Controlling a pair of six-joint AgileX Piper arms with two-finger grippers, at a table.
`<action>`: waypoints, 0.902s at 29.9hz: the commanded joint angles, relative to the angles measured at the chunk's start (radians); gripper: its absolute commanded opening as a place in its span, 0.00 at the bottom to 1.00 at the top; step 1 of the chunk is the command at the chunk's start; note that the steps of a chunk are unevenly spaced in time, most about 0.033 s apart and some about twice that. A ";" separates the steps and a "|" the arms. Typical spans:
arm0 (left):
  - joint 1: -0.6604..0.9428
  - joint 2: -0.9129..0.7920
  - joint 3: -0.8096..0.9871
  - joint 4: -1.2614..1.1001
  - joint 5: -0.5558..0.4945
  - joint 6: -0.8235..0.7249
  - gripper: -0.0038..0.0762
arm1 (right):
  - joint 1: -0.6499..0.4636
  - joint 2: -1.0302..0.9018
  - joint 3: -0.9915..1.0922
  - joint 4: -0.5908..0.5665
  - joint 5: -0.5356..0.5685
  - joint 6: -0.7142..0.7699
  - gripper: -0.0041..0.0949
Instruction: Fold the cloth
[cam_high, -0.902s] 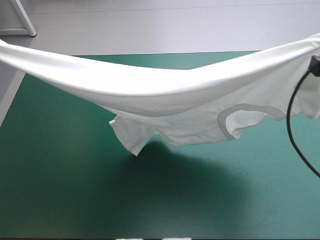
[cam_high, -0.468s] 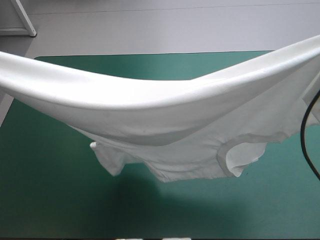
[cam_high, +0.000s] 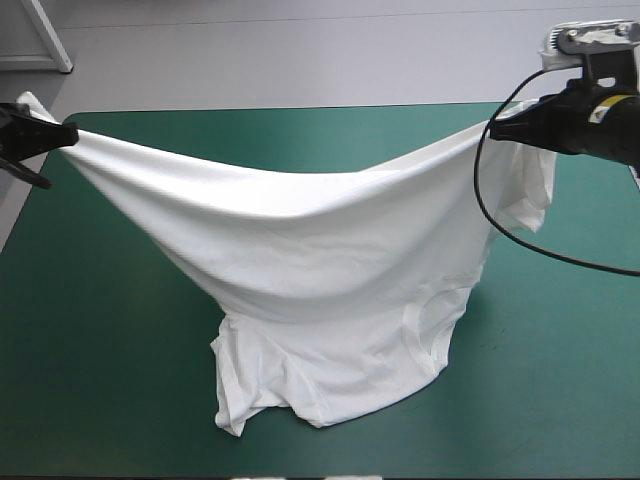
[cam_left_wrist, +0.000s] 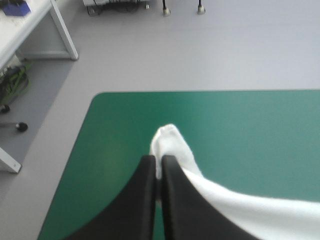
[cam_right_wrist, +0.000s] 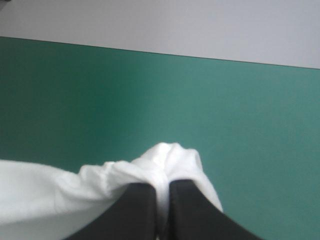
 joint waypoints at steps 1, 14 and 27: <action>-0.006 0.059 0.049 -0.013 -0.173 -0.002 0.04 | 0.000 0.045 0.045 0.037 -0.201 -0.033 0.03; -0.006 0.495 0.085 -0.088 -0.462 -0.011 0.04 | 0.000 0.495 0.066 0.137 -0.705 -0.045 0.03; -0.006 0.675 0.085 -0.110 -0.697 -0.011 0.72 | 0.000 0.603 0.022 0.261 -0.808 -0.210 0.77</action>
